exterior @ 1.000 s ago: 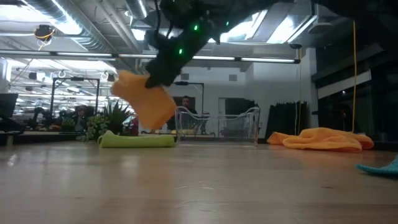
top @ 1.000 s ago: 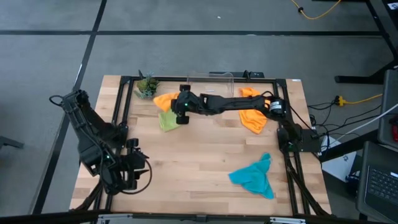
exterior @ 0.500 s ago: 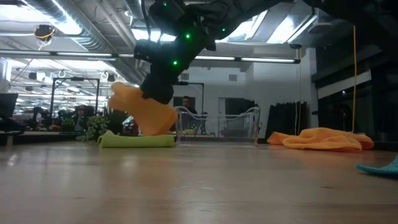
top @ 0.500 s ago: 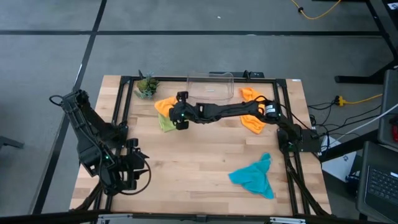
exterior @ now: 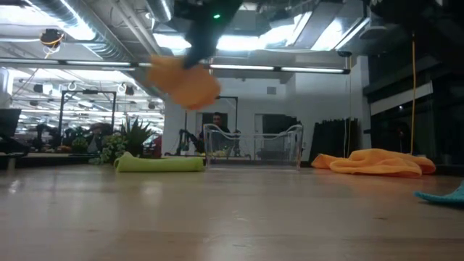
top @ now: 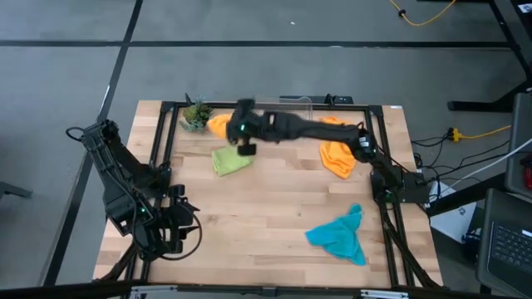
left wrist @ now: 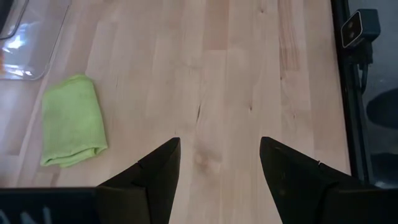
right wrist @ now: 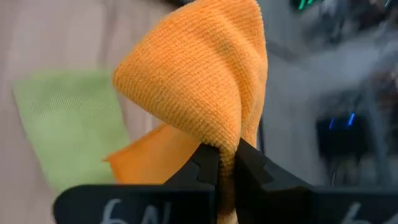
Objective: Fold microfiber towels
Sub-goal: Put the orange microfiber cloth into the transparent bin
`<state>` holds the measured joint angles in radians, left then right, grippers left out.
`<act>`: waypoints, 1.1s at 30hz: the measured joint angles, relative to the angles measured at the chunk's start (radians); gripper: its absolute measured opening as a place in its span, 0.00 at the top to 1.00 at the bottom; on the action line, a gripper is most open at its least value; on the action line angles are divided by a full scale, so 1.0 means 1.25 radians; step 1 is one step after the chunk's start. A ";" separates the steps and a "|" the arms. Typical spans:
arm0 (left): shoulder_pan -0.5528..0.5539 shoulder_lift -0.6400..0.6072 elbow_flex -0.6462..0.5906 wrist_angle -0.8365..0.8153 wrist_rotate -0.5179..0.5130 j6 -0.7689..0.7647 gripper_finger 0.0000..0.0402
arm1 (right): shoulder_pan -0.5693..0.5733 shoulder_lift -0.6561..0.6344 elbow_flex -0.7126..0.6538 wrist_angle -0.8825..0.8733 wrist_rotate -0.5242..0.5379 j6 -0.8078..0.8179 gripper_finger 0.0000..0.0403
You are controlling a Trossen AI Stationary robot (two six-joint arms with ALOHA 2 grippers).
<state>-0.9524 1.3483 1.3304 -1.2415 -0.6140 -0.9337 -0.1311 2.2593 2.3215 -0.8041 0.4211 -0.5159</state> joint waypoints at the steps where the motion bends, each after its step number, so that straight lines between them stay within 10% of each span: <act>1: 0.000 0.000 0.000 0.000 0.000 0.000 0.47 | -0.011 -0.001 0.028 -0.064 -0.002 0.017 0.95; 14: 0.001 0.000 -0.038 -0.004 -0.050 0.001 0.47 | -0.177 -0.202 -0.185 -0.211 -0.080 0.084 0.95; 26: 0.024 0.000 -0.084 0.021 -0.052 -0.002 0.47 | -0.286 -0.200 -0.458 0.051 -0.215 -0.018 0.95; 33: 0.053 0.000 -0.084 0.025 -0.050 0.001 0.47 | -0.318 -0.200 -0.550 0.136 -0.084 -0.038 0.95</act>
<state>-0.8859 1.3479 1.2251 -1.2106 -0.6762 -0.9329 -0.5290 2.0094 1.6338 -0.6339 0.3157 -0.5639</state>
